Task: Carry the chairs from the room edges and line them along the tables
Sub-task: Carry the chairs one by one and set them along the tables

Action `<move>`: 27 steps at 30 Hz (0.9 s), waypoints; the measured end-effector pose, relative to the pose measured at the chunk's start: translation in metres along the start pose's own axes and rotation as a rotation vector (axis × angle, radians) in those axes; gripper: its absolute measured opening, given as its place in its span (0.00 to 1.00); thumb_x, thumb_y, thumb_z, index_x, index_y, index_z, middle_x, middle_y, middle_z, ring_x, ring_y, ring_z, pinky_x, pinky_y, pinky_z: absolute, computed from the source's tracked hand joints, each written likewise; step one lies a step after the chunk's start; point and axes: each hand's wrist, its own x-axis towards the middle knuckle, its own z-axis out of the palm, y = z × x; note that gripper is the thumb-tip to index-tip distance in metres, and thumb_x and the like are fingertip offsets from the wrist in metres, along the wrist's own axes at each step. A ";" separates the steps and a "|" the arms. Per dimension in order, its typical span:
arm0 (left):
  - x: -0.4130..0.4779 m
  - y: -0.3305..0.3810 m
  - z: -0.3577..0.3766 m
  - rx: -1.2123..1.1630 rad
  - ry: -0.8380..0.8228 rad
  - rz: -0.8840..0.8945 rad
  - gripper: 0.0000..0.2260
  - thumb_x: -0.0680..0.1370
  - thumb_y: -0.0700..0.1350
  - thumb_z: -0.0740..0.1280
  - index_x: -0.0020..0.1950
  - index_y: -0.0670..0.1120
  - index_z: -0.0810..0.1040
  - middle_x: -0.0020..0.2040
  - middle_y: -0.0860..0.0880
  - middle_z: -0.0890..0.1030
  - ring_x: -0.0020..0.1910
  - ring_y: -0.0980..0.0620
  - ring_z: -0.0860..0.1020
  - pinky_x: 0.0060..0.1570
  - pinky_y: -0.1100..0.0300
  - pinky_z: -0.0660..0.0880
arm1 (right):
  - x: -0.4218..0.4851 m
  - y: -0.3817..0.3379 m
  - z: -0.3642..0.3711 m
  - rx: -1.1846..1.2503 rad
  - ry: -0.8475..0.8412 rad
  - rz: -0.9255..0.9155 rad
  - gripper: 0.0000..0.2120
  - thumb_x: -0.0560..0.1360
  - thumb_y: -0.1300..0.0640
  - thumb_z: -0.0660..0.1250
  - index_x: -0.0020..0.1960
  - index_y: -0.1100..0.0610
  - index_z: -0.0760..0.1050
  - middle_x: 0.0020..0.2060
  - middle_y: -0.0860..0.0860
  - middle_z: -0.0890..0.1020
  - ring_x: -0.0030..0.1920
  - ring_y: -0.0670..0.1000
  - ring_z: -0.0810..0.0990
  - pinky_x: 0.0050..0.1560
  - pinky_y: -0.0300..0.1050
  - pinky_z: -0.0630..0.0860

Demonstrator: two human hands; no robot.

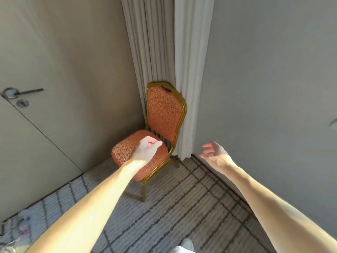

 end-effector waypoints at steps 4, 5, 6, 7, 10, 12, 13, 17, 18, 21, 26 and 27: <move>0.066 0.014 0.006 -0.067 0.037 -0.051 0.15 0.77 0.62 0.63 0.57 0.55 0.76 0.56 0.52 0.79 0.55 0.53 0.77 0.55 0.51 0.73 | 0.083 -0.025 -0.011 -0.053 -0.069 -0.072 0.18 0.76 0.53 0.68 0.65 0.53 0.73 0.53 0.47 0.80 0.51 0.46 0.79 0.50 0.38 0.71; 0.084 0.022 0.007 -0.071 0.060 -0.059 0.15 0.76 0.62 0.63 0.57 0.55 0.76 0.56 0.52 0.79 0.55 0.53 0.77 0.57 0.50 0.74 | 0.102 -0.031 -0.013 -0.065 -0.095 -0.081 0.18 0.76 0.53 0.68 0.65 0.53 0.73 0.54 0.48 0.80 0.52 0.47 0.79 0.50 0.38 0.72; 0.109 0.027 0.009 -0.098 0.069 -0.066 0.16 0.75 0.63 0.63 0.56 0.55 0.76 0.55 0.52 0.79 0.55 0.52 0.78 0.58 0.49 0.74 | 0.128 -0.037 -0.015 -0.089 -0.121 -0.096 0.18 0.77 0.53 0.68 0.65 0.53 0.72 0.55 0.49 0.80 0.53 0.47 0.79 0.52 0.38 0.73; 0.136 0.028 0.015 -0.136 0.095 -0.079 0.17 0.74 0.64 0.63 0.55 0.55 0.76 0.55 0.52 0.80 0.55 0.52 0.78 0.59 0.49 0.74 | 0.158 -0.043 -0.018 -0.119 -0.154 -0.110 0.18 0.77 0.53 0.68 0.66 0.53 0.72 0.56 0.49 0.80 0.54 0.48 0.80 0.54 0.39 0.74; 0.177 0.034 0.024 -0.198 0.076 -0.097 0.20 0.70 0.68 0.63 0.53 0.56 0.78 0.53 0.54 0.81 0.53 0.52 0.79 0.57 0.51 0.74 | 0.210 -0.055 -0.023 -0.154 -0.192 -0.148 0.20 0.77 0.52 0.69 0.67 0.53 0.71 0.56 0.49 0.79 0.57 0.49 0.79 0.58 0.44 0.76; 0.220 0.032 0.032 -0.240 0.085 -0.110 0.15 0.74 0.64 0.65 0.52 0.56 0.78 0.51 0.54 0.82 0.52 0.52 0.80 0.56 0.52 0.75 | 0.260 -0.065 -0.022 -0.174 -0.222 -0.145 0.19 0.76 0.53 0.70 0.66 0.52 0.71 0.55 0.48 0.78 0.58 0.49 0.78 0.59 0.44 0.76; 0.245 0.036 0.035 -0.269 0.087 -0.111 0.13 0.76 0.62 0.65 0.52 0.55 0.79 0.50 0.53 0.83 0.51 0.52 0.80 0.56 0.53 0.75 | 0.289 -0.073 -0.023 -0.181 -0.236 -0.145 0.19 0.76 0.53 0.70 0.65 0.51 0.71 0.55 0.47 0.78 0.58 0.48 0.78 0.58 0.44 0.76; 0.350 0.046 0.043 -0.319 0.074 -0.125 0.15 0.79 0.58 0.65 0.50 0.47 0.80 0.49 0.50 0.83 0.49 0.50 0.81 0.55 0.53 0.75 | 0.390 -0.105 -0.021 -0.171 -0.247 -0.152 0.18 0.75 0.54 0.72 0.63 0.50 0.71 0.53 0.44 0.78 0.56 0.48 0.79 0.58 0.44 0.76; 0.368 0.051 0.044 -0.338 0.063 -0.129 0.16 0.79 0.57 0.64 0.49 0.44 0.79 0.48 0.49 0.82 0.47 0.50 0.80 0.52 0.54 0.74 | 0.406 -0.112 -0.021 -0.161 -0.250 -0.147 0.19 0.75 0.54 0.72 0.63 0.50 0.72 0.53 0.44 0.78 0.56 0.47 0.79 0.57 0.43 0.76; 0.431 0.075 0.049 -0.418 0.074 -0.163 0.13 0.80 0.54 0.64 0.48 0.44 0.79 0.42 0.47 0.75 0.42 0.51 0.74 0.44 0.55 0.70 | 0.465 -0.138 -0.020 -0.196 -0.311 -0.170 0.21 0.75 0.52 0.72 0.65 0.52 0.71 0.54 0.44 0.77 0.55 0.46 0.78 0.51 0.36 0.74; 0.492 0.091 0.059 -0.558 0.118 -0.333 0.08 0.76 0.49 0.68 0.40 0.46 0.82 0.38 0.47 0.80 0.39 0.49 0.76 0.41 0.54 0.69 | 0.533 -0.163 -0.005 -0.291 -0.377 -0.188 0.24 0.77 0.54 0.69 0.71 0.55 0.68 0.60 0.48 0.76 0.58 0.48 0.77 0.51 0.36 0.75; 0.498 0.090 0.061 -0.556 0.109 -0.350 0.09 0.76 0.49 0.68 0.40 0.47 0.82 0.39 0.46 0.81 0.39 0.49 0.77 0.41 0.54 0.69 | 0.542 -0.167 -0.002 -0.326 -0.384 -0.194 0.24 0.77 0.54 0.68 0.71 0.54 0.67 0.61 0.48 0.76 0.59 0.49 0.76 0.55 0.42 0.75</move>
